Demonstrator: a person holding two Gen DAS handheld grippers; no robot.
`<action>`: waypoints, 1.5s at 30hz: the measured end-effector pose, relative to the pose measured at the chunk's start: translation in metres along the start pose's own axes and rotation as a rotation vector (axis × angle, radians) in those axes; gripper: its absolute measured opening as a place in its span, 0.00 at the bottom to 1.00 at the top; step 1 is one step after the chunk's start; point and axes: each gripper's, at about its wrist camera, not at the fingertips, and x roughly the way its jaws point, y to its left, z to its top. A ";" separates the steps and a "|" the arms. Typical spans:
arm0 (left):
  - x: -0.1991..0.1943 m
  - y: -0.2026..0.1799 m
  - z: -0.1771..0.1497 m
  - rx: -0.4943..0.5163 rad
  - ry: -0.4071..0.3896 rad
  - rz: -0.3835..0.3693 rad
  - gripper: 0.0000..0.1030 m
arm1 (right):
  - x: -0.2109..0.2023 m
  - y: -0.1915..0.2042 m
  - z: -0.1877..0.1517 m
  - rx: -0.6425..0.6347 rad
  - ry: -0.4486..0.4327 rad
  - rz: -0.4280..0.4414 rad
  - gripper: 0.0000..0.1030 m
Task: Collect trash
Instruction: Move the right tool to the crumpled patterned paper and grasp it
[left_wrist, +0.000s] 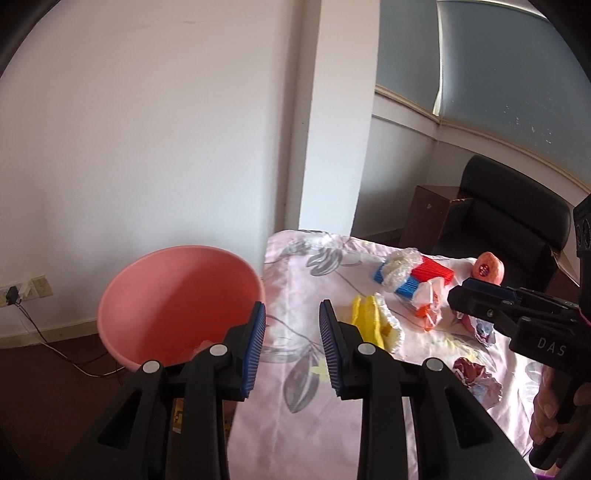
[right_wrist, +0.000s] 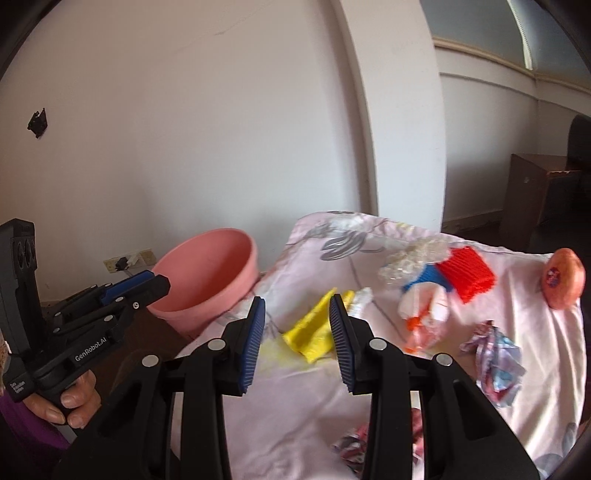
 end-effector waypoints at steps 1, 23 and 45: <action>0.001 -0.001 0.000 0.004 0.001 -0.006 0.28 | -0.006 -0.004 -0.002 0.001 -0.005 -0.017 0.36; 0.022 -0.044 -0.017 0.074 0.080 -0.109 0.32 | -0.040 -0.078 -0.069 0.185 0.165 -0.068 0.36; 0.038 -0.057 -0.022 0.090 0.113 -0.129 0.32 | -0.017 -0.073 -0.092 0.193 0.268 0.021 0.32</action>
